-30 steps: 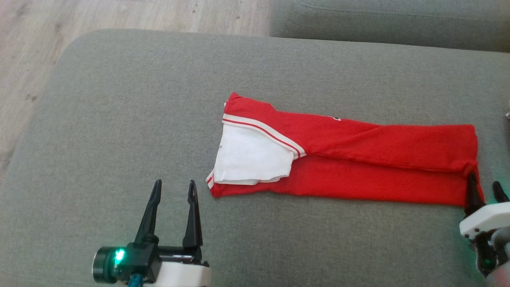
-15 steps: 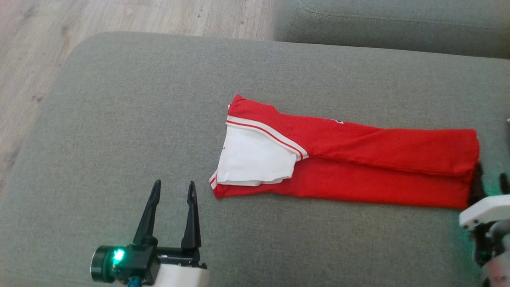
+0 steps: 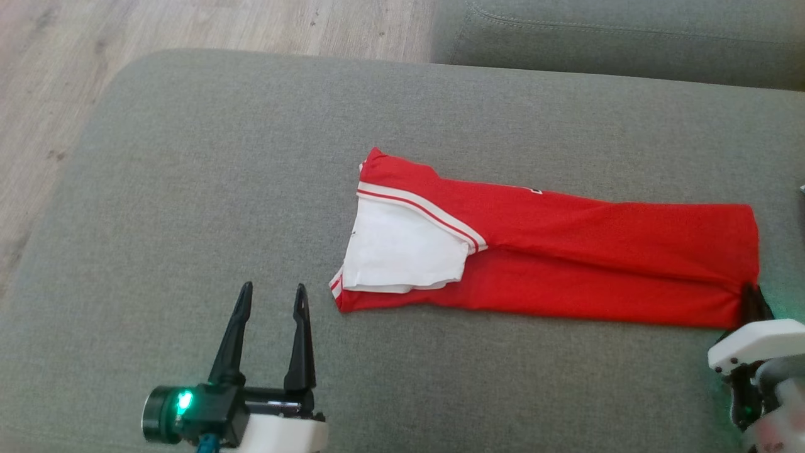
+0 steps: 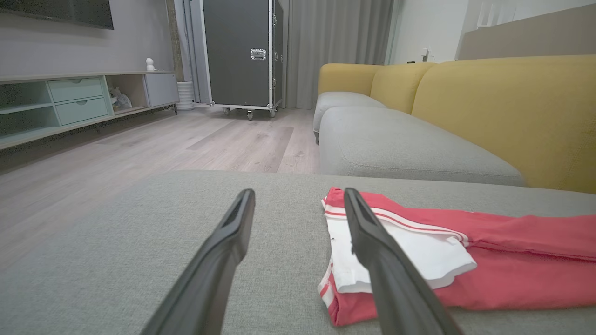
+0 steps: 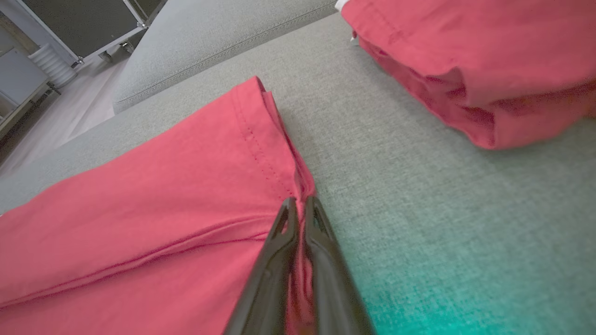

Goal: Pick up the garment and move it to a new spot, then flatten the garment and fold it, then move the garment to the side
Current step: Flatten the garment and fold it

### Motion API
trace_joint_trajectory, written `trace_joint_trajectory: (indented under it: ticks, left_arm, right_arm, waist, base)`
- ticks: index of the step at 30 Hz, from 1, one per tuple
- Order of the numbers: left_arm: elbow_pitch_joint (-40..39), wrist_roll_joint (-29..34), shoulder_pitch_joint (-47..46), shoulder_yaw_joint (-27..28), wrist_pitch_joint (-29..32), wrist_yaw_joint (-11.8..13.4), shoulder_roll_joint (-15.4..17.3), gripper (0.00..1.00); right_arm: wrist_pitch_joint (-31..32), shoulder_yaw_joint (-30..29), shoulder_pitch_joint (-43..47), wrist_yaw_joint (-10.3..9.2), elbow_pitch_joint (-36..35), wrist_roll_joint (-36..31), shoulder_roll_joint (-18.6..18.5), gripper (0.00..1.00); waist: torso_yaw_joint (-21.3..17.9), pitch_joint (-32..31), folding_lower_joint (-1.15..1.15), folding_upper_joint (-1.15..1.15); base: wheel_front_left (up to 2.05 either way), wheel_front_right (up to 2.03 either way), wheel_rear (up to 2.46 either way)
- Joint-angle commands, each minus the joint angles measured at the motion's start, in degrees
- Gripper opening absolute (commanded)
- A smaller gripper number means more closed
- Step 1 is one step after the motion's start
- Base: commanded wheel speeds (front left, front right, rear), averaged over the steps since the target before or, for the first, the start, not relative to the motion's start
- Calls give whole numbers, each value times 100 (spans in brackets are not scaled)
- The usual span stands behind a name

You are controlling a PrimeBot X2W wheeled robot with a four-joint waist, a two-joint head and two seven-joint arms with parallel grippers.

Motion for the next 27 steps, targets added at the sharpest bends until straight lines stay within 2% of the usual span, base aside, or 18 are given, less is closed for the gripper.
trace_joint_trajectory:
  ticks: [1,10,14,19,23,24,25,27]
  left_arm:
    - [-178,51,-81,246,-53,-36,-53,100]
    - [-181,85,-59,361,-53,-98,-81,100]
    - [-168,101,-45,397,-53,-119,-86,100]
    - [-147,107,-24,392,-53,-139,-89,100]
    - [-114,76,-21,379,-53,-153,-89,100]
    - [-99,57,-19,369,-53,-154,-90,100]
    - [-99,57,-19,369,-53,-154,-90,100]
    - [-82,29,-22,351,-53,-154,-90,100]
  right_arm:
    - [-56,81,-22,-4,-138,-59,-127,0]
    - [-131,-185,39,-4,-670,-159,-858,0]
    - [-54,-73,22,-4,-1264,-57,-892,0]
    - [175,290,41,-4,-2461,-60,-490,0]
    - [512,671,143,-4,-3393,-265,-9,0]
    - [714,895,182,-4,-3766,-354,231,0]
    - [714,895,182,-4,-3766,-354,231,0]
    - [908,1149,219,-4,-4065,-432,455,0]
  waist:
    - [-12,0,0,0]
    - [-115,-17,0,0]
    - [-161,-66,0,0]
    - [-163,-127,0,0]
    - [-65,-165,0,0]
    - [9,-179,0,0]
    - [9,-179,0,0]
    - [93,-184,0,0]
  base:
    - [0,0,0]
    - [0,0,0]
    - [0,0,0]
    - [0,0,0]
    - [0,0,0]
    - [0,0,0]
    - [0,0,0]
    - [0,0,0]
